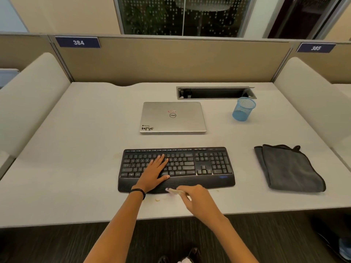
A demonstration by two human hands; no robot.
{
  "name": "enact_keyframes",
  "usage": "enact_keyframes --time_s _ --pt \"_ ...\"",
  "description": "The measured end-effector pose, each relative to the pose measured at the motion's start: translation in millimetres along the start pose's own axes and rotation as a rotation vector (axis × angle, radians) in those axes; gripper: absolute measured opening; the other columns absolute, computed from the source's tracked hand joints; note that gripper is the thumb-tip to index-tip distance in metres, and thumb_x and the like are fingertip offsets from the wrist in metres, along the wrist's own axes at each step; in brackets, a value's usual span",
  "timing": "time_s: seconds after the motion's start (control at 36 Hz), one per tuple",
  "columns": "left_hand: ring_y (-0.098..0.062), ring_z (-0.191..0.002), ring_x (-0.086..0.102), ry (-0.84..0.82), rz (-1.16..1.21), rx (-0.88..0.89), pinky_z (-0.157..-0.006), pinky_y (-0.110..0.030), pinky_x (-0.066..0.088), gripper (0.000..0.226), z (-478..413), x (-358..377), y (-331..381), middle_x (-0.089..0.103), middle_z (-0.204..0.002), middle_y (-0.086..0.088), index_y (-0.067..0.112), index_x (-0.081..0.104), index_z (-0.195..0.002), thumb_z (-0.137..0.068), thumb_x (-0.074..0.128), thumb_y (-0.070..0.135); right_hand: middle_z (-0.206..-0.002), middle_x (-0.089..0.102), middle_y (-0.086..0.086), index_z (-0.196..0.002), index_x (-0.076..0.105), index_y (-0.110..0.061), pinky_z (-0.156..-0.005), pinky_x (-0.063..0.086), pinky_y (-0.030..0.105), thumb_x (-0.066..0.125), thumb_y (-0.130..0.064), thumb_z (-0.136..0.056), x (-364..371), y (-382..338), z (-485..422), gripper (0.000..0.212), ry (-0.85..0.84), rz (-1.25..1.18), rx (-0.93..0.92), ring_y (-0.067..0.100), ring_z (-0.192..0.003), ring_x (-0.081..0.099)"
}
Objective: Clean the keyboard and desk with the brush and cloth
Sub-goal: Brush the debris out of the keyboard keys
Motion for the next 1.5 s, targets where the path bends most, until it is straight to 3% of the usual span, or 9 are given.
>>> enact_keyframes --time_s 0.08,0.22,0.36,0.53,0.75,0.89,1.0,1.25,1.5 --pt "-0.006 -0.14 -0.015 0.006 0.013 0.001 -0.111 -0.021 -0.014 0.103 0 0 0 -0.015 -0.151 0.008 0.028 -0.004 -0.145 -0.064 -0.006 0.09 -0.102 0.07 -0.006 -0.112 0.067 -0.018 -0.081 0.05 0.022 0.049 -0.02 -0.094 -16 15 4 0.026 0.053 -0.064 0.063 0.007 -0.089 0.064" --pt "-0.005 -0.14 -0.014 0.012 0.039 0.001 -0.111 -0.022 -0.014 0.104 1 -1 2 -0.014 -0.151 0.01 0.027 -0.001 -0.147 -0.064 -0.004 0.09 -0.095 0.07 -0.003 -0.111 0.066 -0.019 -0.074 0.049 0.018 0.047 -0.02 -0.096 -51 45 12 0.025 0.21 0.007 0.186 0.009 -0.082 0.063" --pt "-0.004 -0.139 -0.014 0.015 0.041 0.001 -0.11 -0.02 -0.014 0.106 1 -2 3 -0.013 -0.151 0.01 0.026 0.001 -0.148 -0.064 -0.003 0.091 -0.096 0.069 -0.001 -0.113 0.063 -0.019 -0.071 0.042 0.015 0.041 -0.024 -0.098 -55 61 15 0.027 0.206 0.11 0.275 0.011 -0.084 0.063" --pt "-0.005 -0.14 -0.013 0.012 0.039 -0.003 -0.111 -0.021 -0.013 0.106 1 -2 3 -0.013 -0.151 0.01 0.026 0.001 -0.148 -0.064 -0.003 0.091 -0.104 0.07 0.001 -0.127 0.054 -0.02 -0.079 0.052 0.029 0.036 -0.024 -0.099 -28 51 8 0.034 0.104 0.178 0.207 0.015 -0.09 0.066" --pt "-0.006 -0.14 -0.012 -0.006 0.034 -0.008 -0.111 -0.023 -0.012 0.115 0 -4 4 -0.012 -0.152 0.008 0.024 0.004 -0.149 -0.058 -0.002 0.094 -0.101 0.069 0.005 -0.14 0.039 -0.023 -0.078 0.048 0.026 0.035 -0.018 -0.099 5 17 11 0.042 -0.002 0.186 0.054 0.018 -0.087 0.064" --pt "-0.01 -0.143 -0.008 -0.023 0.016 -0.019 -0.112 -0.023 -0.011 0.12 -1 -6 4 -0.009 -0.155 0.005 0.023 0.006 -0.15 -0.055 -0.002 0.095 -0.102 0.07 0.0 -0.12 0.059 -0.021 -0.077 0.049 0.028 0.041 -0.023 -0.098 -11 8 5 0.03 0.069 0.065 0.023 0.016 -0.09 0.064" --pt "-0.011 -0.144 -0.008 -0.039 0.012 -0.013 -0.111 -0.022 -0.011 0.111 2 -10 6 -0.013 -0.152 0.007 0.021 0.005 -0.15 -0.063 0.012 0.091 -0.105 0.069 0.004 -0.129 0.054 -0.02 -0.08 0.05 0.031 0.04 -0.021 -0.098 -25 23 -1 0.033 0.127 0.154 0.104 0.019 -0.092 0.064" --pt "-0.002 -0.137 -0.012 -0.014 0.044 -0.042 -0.11 -0.02 -0.011 0.121 15 -16 -15 -0.013 -0.149 0.012 0.023 0.006 -0.15 -0.055 0.001 0.097 -0.104 0.068 0.01 -0.14 0.04 -0.017 -0.076 0.049 0.033 0.035 -0.016 -0.099 14 10 -1 0.041 -0.022 0.23 0.056 0.025 -0.09 0.065" --pt "-0.001 -0.137 -0.013 -0.01 0.041 -0.055 -0.109 -0.018 -0.012 0.117 22 -18 -26 -0.011 -0.149 0.012 0.023 0.005 -0.149 -0.057 -0.002 0.095 -0.107 0.068 0.003 -0.123 0.056 -0.021 -0.082 0.046 0.034 0.04 -0.021 -0.098 19 -18 -8 0.03 -0.103 0.113 -0.124 0.022 -0.095 0.061"
Point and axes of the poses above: each hand's wrist, its own z-axis away from the middle knuckle, its own x-axis out of the palm, y = z × x, the point moved 8 cm from there along -z, towards the middle knuckle
